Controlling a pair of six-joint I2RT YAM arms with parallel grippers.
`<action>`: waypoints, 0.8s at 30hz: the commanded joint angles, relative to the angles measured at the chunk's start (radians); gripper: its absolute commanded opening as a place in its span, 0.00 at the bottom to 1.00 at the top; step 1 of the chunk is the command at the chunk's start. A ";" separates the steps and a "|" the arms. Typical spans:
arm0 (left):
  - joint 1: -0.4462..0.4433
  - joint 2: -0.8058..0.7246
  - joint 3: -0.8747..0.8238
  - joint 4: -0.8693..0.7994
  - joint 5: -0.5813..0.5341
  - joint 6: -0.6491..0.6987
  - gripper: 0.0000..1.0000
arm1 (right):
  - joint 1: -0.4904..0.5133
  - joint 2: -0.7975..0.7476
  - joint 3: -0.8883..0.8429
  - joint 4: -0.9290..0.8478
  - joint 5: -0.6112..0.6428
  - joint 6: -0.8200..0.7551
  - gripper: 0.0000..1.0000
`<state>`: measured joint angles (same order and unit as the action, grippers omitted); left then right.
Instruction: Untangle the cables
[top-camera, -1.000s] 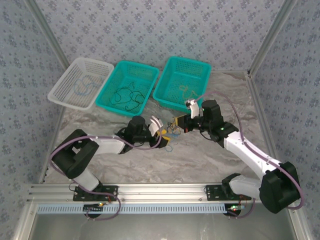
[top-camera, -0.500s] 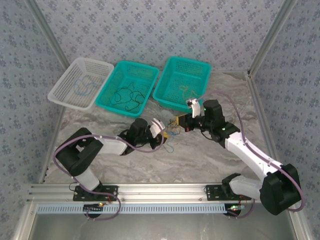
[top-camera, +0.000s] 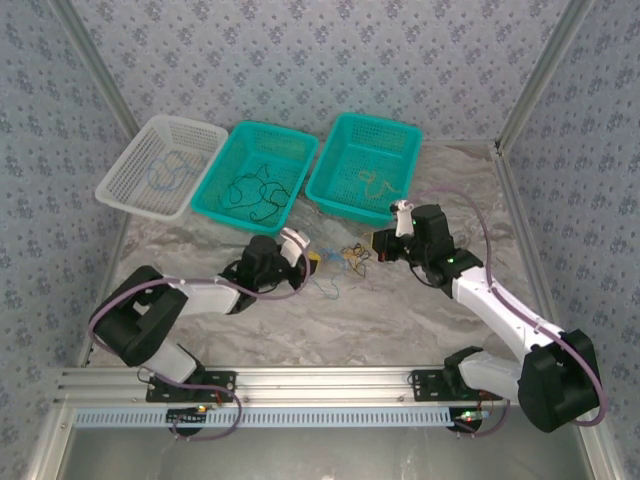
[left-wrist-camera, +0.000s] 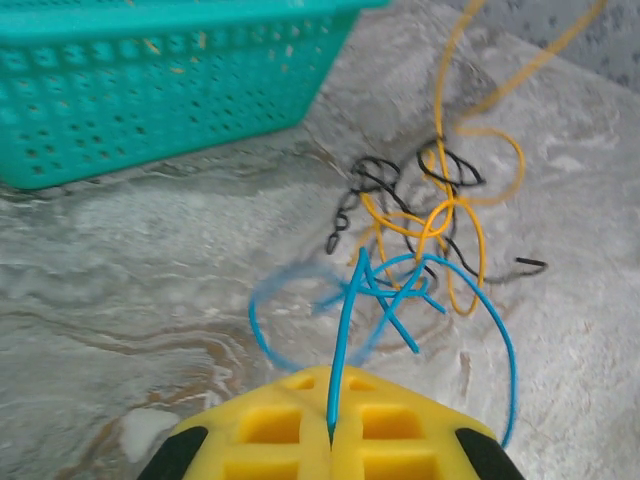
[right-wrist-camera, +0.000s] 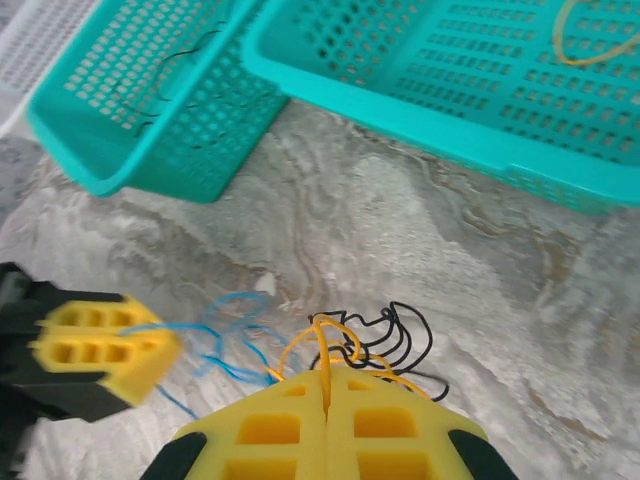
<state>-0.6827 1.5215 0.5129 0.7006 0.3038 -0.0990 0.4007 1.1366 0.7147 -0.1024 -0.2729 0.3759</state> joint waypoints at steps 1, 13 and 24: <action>0.039 -0.050 -0.017 0.061 -0.001 -0.113 0.00 | -0.016 -0.014 -0.025 -0.042 0.096 0.052 0.00; 0.142 -0.169 -0.014 0.045 0.007 -0.310 0.00 | -0.083 0.004 -0.081 -0.108 0.207 0.152 0.00; 0.228 -0.273 -0.057 0.031 -0.163 -0.506 0.00 | -0.114 0.036 -0.082 -0.159 0.257 0.199 0.00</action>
<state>-0.4709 1.3010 0.4679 0.7128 0.2173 -0.5179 0.2985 1.1587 0.6388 -0.2176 -0.0620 0.5407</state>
